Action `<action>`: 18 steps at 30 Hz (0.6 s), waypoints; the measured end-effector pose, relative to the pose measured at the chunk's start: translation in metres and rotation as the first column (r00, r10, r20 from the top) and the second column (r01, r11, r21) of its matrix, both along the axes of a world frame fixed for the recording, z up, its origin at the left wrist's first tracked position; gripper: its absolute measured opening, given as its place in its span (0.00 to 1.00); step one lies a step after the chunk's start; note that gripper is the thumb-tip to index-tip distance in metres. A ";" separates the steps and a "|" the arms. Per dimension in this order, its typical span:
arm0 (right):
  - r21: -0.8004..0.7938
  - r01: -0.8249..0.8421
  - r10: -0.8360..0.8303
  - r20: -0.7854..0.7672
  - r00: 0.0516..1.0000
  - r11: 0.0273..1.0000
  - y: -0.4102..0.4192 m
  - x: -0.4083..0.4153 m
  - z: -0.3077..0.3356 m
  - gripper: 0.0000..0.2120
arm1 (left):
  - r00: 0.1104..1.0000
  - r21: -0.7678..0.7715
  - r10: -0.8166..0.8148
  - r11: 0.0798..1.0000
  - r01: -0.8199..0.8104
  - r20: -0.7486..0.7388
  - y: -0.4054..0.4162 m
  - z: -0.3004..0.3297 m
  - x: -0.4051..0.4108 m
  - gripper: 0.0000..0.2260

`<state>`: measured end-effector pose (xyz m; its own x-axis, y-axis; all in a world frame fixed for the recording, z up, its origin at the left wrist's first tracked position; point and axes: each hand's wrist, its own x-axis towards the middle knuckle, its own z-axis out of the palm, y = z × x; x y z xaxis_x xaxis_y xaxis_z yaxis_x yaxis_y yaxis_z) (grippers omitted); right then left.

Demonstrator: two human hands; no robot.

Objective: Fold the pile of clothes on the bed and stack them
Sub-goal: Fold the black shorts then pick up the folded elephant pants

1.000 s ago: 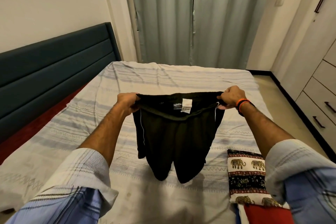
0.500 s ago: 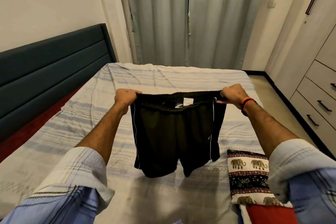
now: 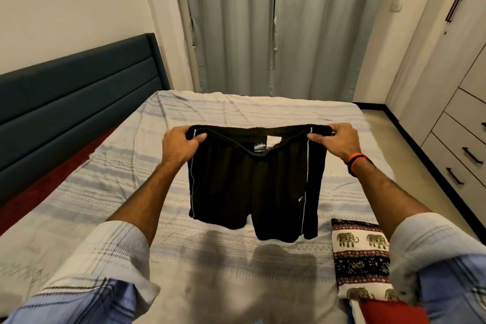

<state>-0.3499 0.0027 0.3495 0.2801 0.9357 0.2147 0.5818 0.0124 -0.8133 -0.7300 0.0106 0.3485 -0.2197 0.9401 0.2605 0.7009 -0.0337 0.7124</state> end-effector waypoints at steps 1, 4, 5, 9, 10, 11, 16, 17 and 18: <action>-0.007 -0.047 0.045 -0.128 0.991 0.999 0.001 0.002 -0.001 0.13 | 0.997 -0.013 -0.022 1.000 0.023 0.069 0.000 0.000 -0.003 0.13; 0.009 -0.222 0.198 -0.492 0.848 0.975 0.004 0.007 -0.004 0.08 | 0.856 -0.056 -0.099 0.987 0.147 0.508 -0.006 0.005 -0.001 0.10; 0.026 -0.272 0.236 -0.580 0.780 0.962 0.005 0.006 -0.004 0.10 | 0.773 -0.052 -0.097 0.985 0.166 0.627 -0.007 0.006 0.001 0.10; 0.092 -0.361 0.284 -0.800 0.528 0.928 0.001 0.000 -0.002 0.13 | 0.457 -0.040 -0.069 0.974 0.224 0.887 -0.017 0.014 0.005 0.09; 0.087 -0.360 0.266 -0.832 0.487 0.929 0.003 -0.001 -0.003 0.12 | 0.411 -0.055 -0.054 0.967 0.250 0.910 -0.017 0.015 0.004 0.11; 0.058 -0.342 0.229 -0.844 0.485 0.938 0.004 -0.003 -0.004 0.12 | 0.381 -0.075 -0.037 0.959 0.274 0.924 -0.019 0.016 0.004 0.13; -0.250 0.137 -0.179 -0.155 0.972 0.959 0.020 -0.039 -0.013 0.17 | 0.798 -0.397 0.319 0.911 -0.109 0.512 0.000 0.004 0.016 0.13; -0.228 0.162 -0.181 -0.066 0.981 0.960 0.019 -0.053 -0.011 0.17 | 0.850 -0.390 0.351 0.901 -0.193 0.392 -0.001 0.003 0.025 0.16; -0.203 0.147 -0.158 -0.039 0.987 0.968 0.017 -0.066 -0.011 0.17 | 0.883 -0.362 0.338 0.907 -0.215 0.325 -0.004 0.002 0.036 0.18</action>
